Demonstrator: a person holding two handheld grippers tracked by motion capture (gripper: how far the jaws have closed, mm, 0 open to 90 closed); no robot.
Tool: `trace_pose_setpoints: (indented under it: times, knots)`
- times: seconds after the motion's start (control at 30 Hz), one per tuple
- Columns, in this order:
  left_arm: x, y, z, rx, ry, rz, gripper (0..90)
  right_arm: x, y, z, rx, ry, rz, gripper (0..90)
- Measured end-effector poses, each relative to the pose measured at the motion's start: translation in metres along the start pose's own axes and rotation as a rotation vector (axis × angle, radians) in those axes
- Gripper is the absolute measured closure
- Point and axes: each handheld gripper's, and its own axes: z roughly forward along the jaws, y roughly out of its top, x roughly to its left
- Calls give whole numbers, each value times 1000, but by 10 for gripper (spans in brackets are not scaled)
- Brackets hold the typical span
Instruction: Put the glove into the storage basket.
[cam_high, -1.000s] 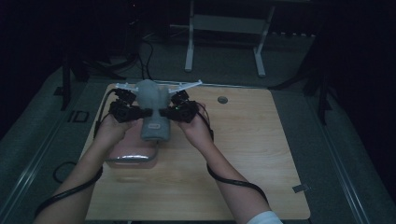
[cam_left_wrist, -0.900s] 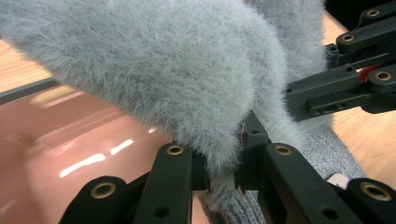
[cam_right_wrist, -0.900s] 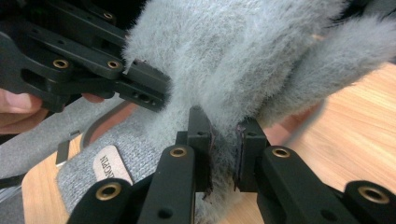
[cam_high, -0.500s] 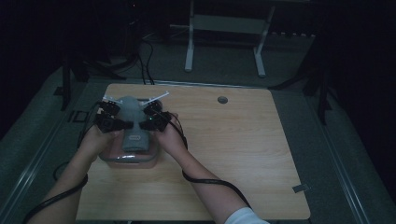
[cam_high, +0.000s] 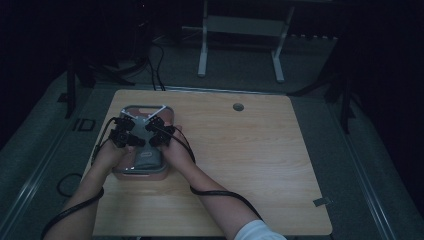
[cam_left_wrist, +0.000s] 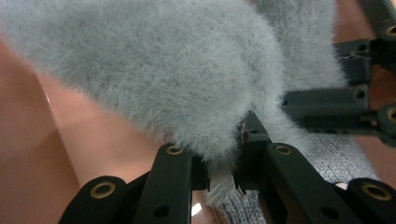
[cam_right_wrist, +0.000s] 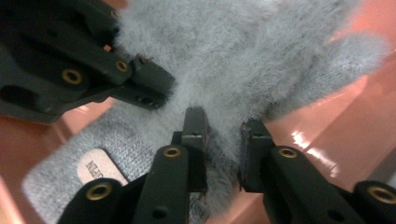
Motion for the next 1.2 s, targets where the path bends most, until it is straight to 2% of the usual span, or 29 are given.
trace_pose_setpoints:
  times: [0.07,0.17,0.3,0.4,0.53,0.63,0.67,0.7,0.77,0.83,0.9,1.0,1.03,1.1,1.2]
  knots:
    - [0,2,5,35,7,5,789,2,2,3,34,-23,-31,718]
    - [1,3,12,50,5,-10,787,5,4,6,72,-28,-60,654]
    - [3,2,13,45,5,-25,766,4,4,6,70,-12,-68,595]
    - [4,1,11,31,11,-23,722,1,2,3,45,-8,-77,488]
    - [3,0,5,-28,41,-51,589,-9,-2,-1,17,16,-71,406]
    - [2,-3,-9,-119,48,-46,477,-16,-6,-6,-34,48,-74,347]
    - [2,-5,-13,-149,49,-50,416,-17,-7,-9,-53,58,-79,303]
    - [2,-7,-18,-167,35,-45,387,-18,-8,-11,-78,73,-85,243]
    - [2,-12,-27,-214,-16,-29,302,-19,-10,-14,-94,94,-110,197]
    - [0,-17,-32,-239,-17,-14,286,-21,-12,-17,-132,97,-141,162]
    - [-3,-23,-37,-259,0,-6,270,-22,-14,-20,-136,104,-179,143]
    - [-9,-34,-45,-327,12,14,222,-25,-18,-25,-159,113,-166,149]
    - [-11,-37,-48,-339,17,32,187,-26,-19,-27,-167,120,-163,148]
    - [-15,-43,-52,-356,34,64,178,-28,-21,-30,-176,129,-168,149]
    - [-19,-53,-60,-385,16,83,165,-29,-24,-36,-181,132,-183,148]
